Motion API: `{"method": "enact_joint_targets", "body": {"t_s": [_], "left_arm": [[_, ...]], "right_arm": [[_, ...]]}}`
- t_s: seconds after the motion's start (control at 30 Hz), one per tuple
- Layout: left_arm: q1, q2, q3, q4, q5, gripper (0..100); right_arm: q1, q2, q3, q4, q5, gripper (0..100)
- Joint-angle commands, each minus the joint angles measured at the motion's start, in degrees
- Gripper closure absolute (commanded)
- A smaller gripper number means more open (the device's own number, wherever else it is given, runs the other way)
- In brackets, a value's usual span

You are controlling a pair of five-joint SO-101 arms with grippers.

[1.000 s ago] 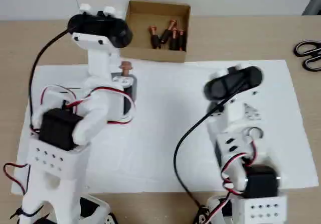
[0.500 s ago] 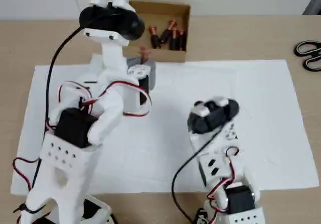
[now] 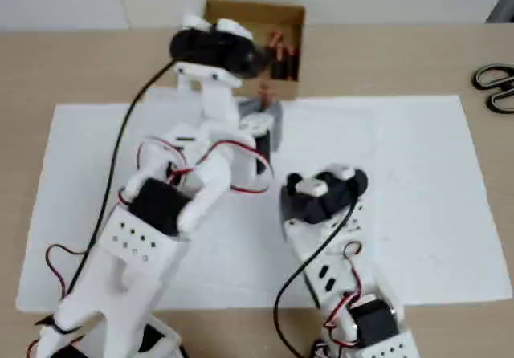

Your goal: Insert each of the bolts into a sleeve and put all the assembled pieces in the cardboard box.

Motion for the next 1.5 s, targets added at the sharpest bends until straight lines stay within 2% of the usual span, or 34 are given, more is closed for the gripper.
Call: {"method": "enact_joint_targets", "body": {"t_s": [0.0, 0.2, 0.3, 0.57, 0.83, 1.23, 1.47], "left_arm": [[-0.09, -2.11, 1.98, -6.77, 1.49, 99], [-0.18, -9.67, 15.16, -21.54, 0.53, 99], [-0.18, -12.75, 20.97, -24.88, -1.67, 99], [0.35, -14.07, 26.33, -28.04, -1.58, 99], [4.92, -15.91, 29.32, -28.22, -1.85, 99], [6.68, -16.00, 31.78, -28.40, -1.93, 99], [6.59, -16.00, 36.09, -33.32, -4.57, 99]], "right_arm": [[-1.19, -0.48, -0.18, -1.54, -0.79, 99.5], [-1.27, -0.31, -0.18, -1.54, -0.79, 99.5], [-1.27, -0.22, -0.18, -1.54, -0.79, 99.5], [-3.21, 0.04, -0.18, -1.45, -4.13, 99.5], [-3.65, -0.13, 0.88, -1.54, -4.31, 99.5], [-3.65, -0.13, 0.88, -1.54, -4.31, 99.5], [-3.65, -0.22, 0.97, -1.54, -4.31, 99.5]]}}
